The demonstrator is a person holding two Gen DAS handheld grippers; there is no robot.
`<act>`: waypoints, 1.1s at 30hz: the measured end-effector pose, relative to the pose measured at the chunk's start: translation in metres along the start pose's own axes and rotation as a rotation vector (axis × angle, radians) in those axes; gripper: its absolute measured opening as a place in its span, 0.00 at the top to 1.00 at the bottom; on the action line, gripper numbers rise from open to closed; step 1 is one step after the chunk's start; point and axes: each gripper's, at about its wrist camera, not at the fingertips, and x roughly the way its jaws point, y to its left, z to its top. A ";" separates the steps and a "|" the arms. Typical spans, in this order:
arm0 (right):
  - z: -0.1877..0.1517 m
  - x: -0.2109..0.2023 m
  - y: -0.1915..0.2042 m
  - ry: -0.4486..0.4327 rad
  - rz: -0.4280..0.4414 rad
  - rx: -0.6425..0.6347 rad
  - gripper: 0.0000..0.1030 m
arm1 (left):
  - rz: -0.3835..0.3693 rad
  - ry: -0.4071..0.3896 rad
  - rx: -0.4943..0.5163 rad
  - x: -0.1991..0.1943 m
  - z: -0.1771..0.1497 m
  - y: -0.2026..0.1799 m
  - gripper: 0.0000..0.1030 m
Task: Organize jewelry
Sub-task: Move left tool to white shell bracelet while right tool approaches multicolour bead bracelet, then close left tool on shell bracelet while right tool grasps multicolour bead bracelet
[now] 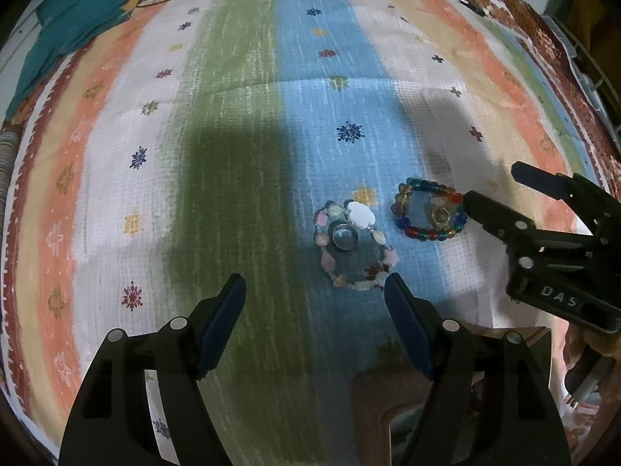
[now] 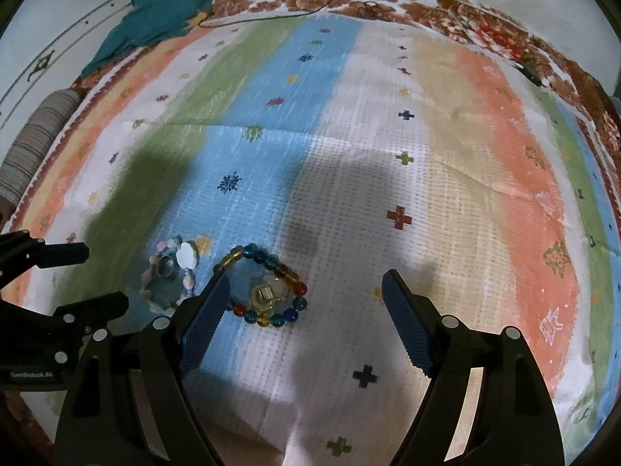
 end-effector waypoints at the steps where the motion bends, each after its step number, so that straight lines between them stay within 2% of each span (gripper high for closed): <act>1: 0.001 0.003 0.001 0.006 0.001 -0.005 0.22 | 0.000 0.001 -0.002 0.001 0.001 0.001 0.29; 11: 0.006 0.023 0.007 0.051 0.003 -0.033 0.22 | -0.005 0.022 0.023 0.010 0.005 -0.002 0.31; 27: 0.007 0.045 0.004 0.095 -0.022 -0.052 0.22 | 0.027 0.052 0.063 0.026 0.008 -0.005 0.40; 33: 0.010 0.050 0.006 0.099 -0.027 -0.068 0.25 | 0.041 0.059 0.072 0.036 0.011 -0.008 0.51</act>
